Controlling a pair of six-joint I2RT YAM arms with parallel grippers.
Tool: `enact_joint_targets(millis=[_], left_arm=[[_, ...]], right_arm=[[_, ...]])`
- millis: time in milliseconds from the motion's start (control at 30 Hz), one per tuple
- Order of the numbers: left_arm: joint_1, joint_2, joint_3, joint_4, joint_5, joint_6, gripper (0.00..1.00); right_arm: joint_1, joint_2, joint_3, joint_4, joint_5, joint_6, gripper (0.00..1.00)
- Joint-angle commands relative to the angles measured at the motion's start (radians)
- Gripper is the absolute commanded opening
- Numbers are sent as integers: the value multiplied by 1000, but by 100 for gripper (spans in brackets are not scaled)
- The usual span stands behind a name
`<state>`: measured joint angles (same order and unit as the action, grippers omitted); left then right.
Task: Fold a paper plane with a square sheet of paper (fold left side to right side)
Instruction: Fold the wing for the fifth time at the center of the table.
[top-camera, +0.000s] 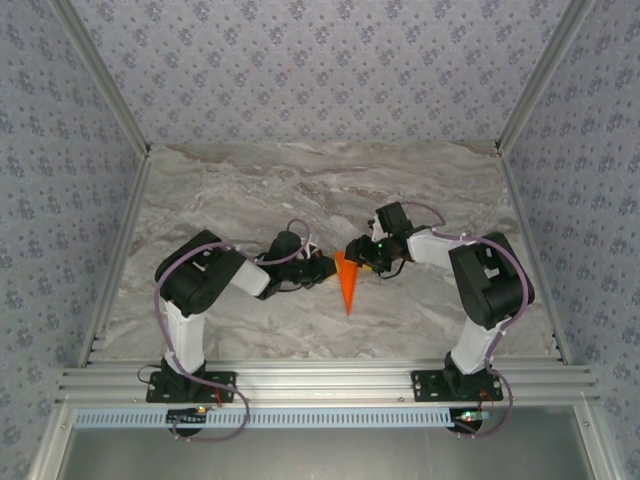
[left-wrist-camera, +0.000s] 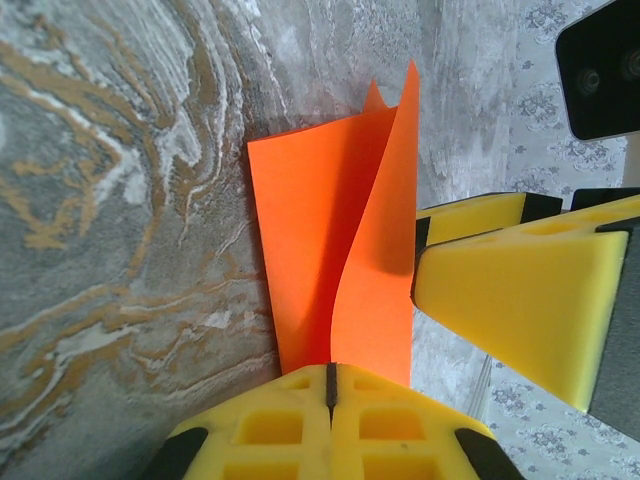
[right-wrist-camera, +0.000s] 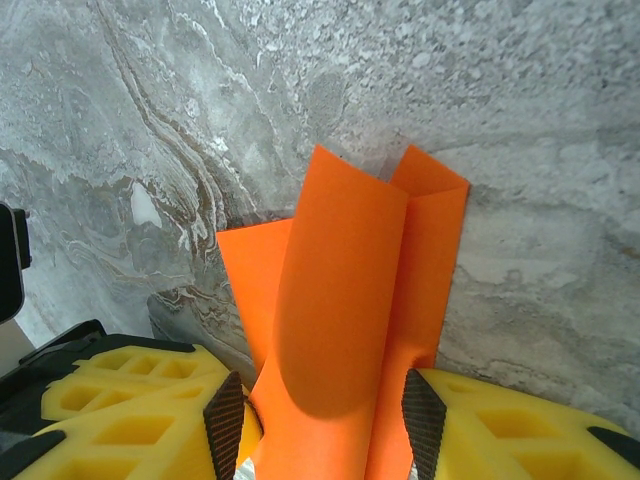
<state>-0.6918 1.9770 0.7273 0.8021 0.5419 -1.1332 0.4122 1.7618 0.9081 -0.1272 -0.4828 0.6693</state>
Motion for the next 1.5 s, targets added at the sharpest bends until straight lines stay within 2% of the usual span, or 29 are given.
enact_joint_targets(millis=[0, 200, 467, 533, 733, 900, 1467], left_arm=[[8, 8, 21, -23, -7, 24, 0], [6, 25, 24, -27, -6, 26, 0], [7, 27, 21, -36, -10, 30, 0], [7, 26, 21, -38, -11, 30, 0], [6, 26, 23, -41, -14, 32, 0], [7, 26, 24, -45, -16, 34, 0], [7, 20, 28, -85, -33, 45, 0]], right_arm=[[16, 38, 3, -38, 13, -11, 50], [8, -18, 12, -19, 1, -20, 50], [0, -102, 25, -99, 66, -62, 50], [-1, -111, 16, -73, 54, -53, 46], [11, -73, 29, -32, 16, -31, 27], [24, -41, 38, -5, 13, -11, 19], [28, 24, 74, -59, 66, -64, 17]])
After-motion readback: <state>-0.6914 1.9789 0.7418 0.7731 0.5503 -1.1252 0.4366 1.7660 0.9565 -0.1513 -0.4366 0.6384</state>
